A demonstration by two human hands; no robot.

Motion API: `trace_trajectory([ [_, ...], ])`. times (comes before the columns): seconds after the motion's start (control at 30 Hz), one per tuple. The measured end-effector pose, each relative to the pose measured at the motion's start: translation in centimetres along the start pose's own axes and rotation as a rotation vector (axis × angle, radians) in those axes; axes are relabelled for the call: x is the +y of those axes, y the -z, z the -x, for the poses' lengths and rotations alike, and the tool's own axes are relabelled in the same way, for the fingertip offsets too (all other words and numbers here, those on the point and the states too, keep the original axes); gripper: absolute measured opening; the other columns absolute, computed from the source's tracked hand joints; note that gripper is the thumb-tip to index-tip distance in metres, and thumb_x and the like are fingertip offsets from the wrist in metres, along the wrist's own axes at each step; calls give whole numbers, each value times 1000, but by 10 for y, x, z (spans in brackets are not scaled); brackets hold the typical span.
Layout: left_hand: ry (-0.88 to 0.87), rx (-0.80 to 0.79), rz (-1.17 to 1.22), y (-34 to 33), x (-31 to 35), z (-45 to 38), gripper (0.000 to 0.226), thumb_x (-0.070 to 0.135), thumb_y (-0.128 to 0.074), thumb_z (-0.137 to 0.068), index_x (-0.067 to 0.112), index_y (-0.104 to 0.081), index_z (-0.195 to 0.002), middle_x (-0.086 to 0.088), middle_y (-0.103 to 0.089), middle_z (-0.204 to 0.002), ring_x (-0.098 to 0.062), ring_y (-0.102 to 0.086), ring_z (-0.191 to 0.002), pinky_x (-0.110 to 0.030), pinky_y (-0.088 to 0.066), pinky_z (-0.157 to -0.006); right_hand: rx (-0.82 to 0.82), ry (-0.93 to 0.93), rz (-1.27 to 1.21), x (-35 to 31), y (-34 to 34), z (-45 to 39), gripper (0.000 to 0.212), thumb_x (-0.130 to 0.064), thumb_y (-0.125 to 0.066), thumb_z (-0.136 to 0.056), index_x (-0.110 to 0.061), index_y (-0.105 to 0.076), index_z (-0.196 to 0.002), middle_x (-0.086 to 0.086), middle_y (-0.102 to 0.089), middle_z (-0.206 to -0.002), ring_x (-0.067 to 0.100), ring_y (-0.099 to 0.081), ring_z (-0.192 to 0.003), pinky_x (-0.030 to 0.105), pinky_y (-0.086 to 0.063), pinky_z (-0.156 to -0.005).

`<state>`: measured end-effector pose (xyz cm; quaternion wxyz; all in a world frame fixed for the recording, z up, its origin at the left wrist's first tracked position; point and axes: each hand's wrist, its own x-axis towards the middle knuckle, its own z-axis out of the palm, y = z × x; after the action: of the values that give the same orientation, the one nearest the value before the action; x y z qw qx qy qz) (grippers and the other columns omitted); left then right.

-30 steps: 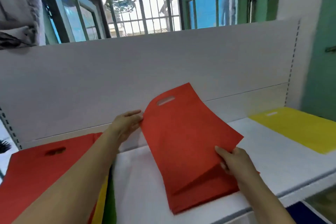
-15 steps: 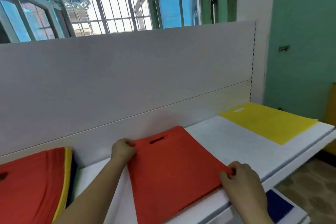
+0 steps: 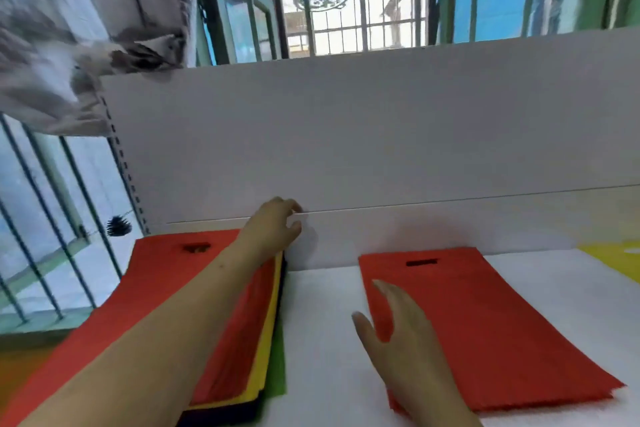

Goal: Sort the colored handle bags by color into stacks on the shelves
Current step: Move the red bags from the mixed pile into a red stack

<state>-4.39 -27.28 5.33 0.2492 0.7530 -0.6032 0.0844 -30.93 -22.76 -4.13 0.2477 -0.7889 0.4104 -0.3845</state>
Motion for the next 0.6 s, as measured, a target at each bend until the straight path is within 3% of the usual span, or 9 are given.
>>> trace_trajectory([
  [0.07,0,79,-69,29,-40,22,31,21,-58,-89,16,-63,-120,-8,-58,-113,-26,-55,-108,-37,-45,-92,-169,80,-68,-30,-26,4,66,-61,-50,-89,-41,-25,-147,-29,-23,-147,-14,-18,-130,9,-14,-107],
  [0.13,48,154,-139,55,-87,47,30,21,-59,-89,16,-64,-118,-8,-58,-113,-26,-55,-108,-40,-46,-92,-271,170,-75,-60,-49,11,73,-71,-44,-84,-45,-19,-147,-32,-20,-148,-11,-25,-131,16,-25,-110],
  [0.2,150,225,-190,75,-131,73,32,21,-60,-89,14,-63,-120,-8,-57,-116,-26,-53,-112,-41,-47,-93,-319,242,-42,-87,-67,16,81,-78,-39,-80,-44,-15,-149,-29,-21,-150,-4,-30,-132,22,-31,-109],
  [0.3,309,229,-266,88,-188,107,43,23,-57,-92,12,-53,-134,-11,-52,-132,-30,-46,-123,-44,-46,-95,-328,315,37,-114,-90,12,90,-83,-36,-78,-40,-10,-152,-23,-18,-154,3,-23,-139,25,-26,-114],
  [0.47,421,-43,-323,66,-238,136,67,40,-47,-98,25,-18,-156,-1,-20,-162,-31,-22,-145,-51,-33,-112,-389,413,240,-124,-114,2,89,-85,-35,-74,-38,-29,-149,-26,-26,-152,11,-28,-130,26,-26,-112],
  [0.6,410,73,-261,52,-231,132,62,41,-53,-97,24,-31,-153,-5,-30,-158,-28,-27,-143,-44,-36,-112,-422,400,252,-118,-117,-1,82,-84,-29,-72,-45,-38,-143,-33,-31,-147,4,-29,-125,22,-26,-108],
])
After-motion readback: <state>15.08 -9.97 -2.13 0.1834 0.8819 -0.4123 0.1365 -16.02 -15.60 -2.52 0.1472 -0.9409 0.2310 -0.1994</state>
